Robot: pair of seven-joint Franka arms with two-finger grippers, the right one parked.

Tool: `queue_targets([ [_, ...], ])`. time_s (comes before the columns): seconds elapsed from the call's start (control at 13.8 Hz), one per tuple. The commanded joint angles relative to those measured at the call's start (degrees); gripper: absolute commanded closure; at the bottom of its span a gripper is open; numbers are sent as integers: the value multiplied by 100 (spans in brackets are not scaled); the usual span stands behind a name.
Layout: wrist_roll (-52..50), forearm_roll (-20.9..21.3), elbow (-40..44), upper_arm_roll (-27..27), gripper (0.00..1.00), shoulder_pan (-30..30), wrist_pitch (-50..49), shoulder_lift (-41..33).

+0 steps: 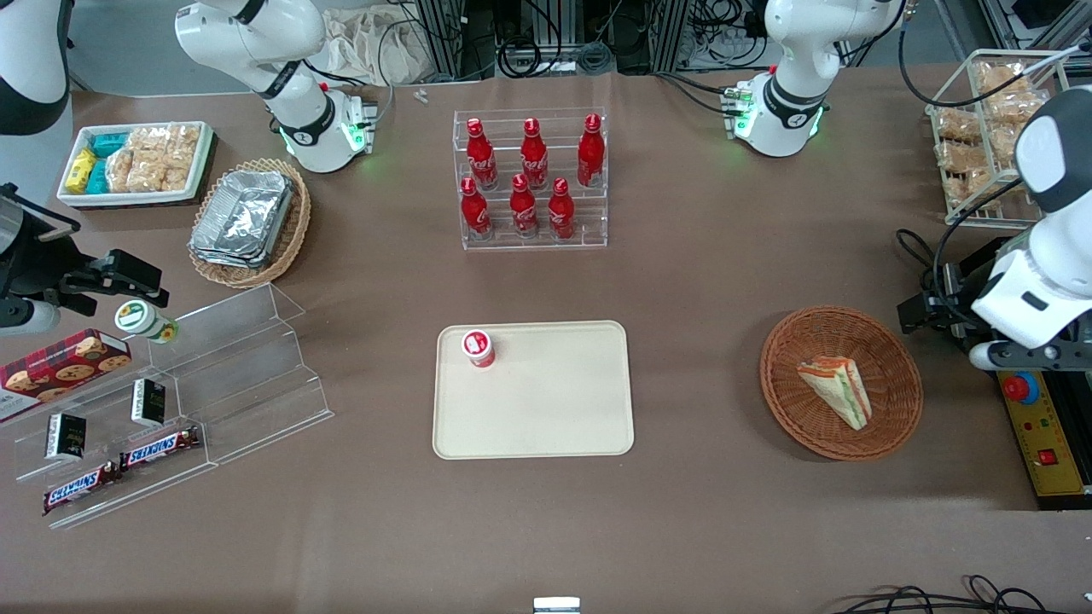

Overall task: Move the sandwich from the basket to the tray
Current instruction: 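Move the left gripper over the wrapped sandwich in the wicker basket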

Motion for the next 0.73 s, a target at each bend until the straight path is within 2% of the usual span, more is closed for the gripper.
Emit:
queue_targets([
  [0.0, 36, 48, -588, -2, 0, 48, 492, -213],
  [0.15, -43, 13, -975, 7, 0, 57, 765, -178],
  [0.44, -261, -13, -2012, 16, 0, 154, 2205, -117],
  [0.65, -1035, 22, -2067, 7, 0, 110, 2751, 366],
])
